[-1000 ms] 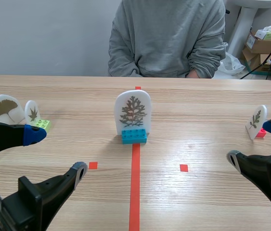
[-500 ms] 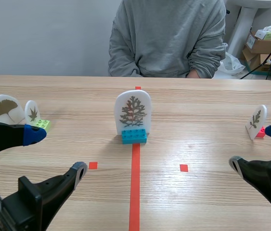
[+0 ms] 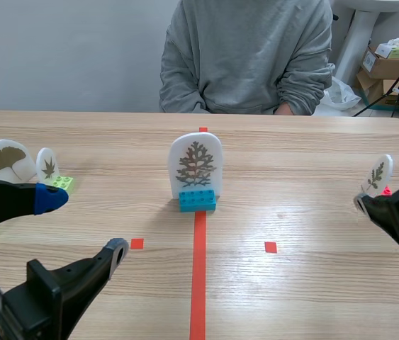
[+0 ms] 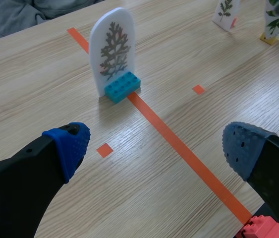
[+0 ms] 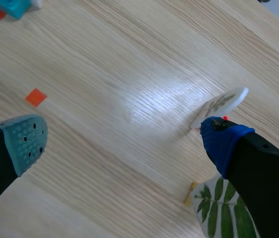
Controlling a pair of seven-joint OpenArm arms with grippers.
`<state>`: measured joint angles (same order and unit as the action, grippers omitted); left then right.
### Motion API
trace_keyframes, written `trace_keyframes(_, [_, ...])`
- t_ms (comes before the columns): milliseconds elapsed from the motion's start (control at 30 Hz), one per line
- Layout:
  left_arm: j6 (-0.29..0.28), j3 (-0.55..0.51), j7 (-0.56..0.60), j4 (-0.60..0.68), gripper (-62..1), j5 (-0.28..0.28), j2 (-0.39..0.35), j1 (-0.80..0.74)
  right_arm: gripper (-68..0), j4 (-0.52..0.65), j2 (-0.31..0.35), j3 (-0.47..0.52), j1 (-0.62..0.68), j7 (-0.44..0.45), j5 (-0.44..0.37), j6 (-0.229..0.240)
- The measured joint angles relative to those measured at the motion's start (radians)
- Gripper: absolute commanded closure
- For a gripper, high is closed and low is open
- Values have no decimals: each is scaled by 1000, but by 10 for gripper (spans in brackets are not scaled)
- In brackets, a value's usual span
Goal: Do the leaf sorting experiment
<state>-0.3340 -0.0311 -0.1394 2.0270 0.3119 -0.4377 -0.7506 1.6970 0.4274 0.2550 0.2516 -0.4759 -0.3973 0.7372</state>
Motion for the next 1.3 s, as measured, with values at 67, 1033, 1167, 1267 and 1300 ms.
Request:
trace_keyframes(67, [0, 0, 0, 0, -572, 0, 0, 0, -643, -77, 0, -54, -75, 0, 19, 0])
trace_keyframes(1033, [0, 0, 0, 0, -572, 0, 3, 0, -643, -771, -235, -668, -802, 89, 193, 0])
trace_keyframes(1167, [0, 0, 0, 0, -572, 0, 3, 0, -643, -823, -280, -703, -827, 130, 237, -20])
trace_keyframes(1267, [0, 0, 0, 0, -572, 0, 3, 0, -643, -864, -314, -718, -830, 149, 267, -44])
trace_keyframes(1300, [0, 0, 0, 0, -572, 0, 3, 0, -643, -875, -323, -723, -830, 161, 276, -44])
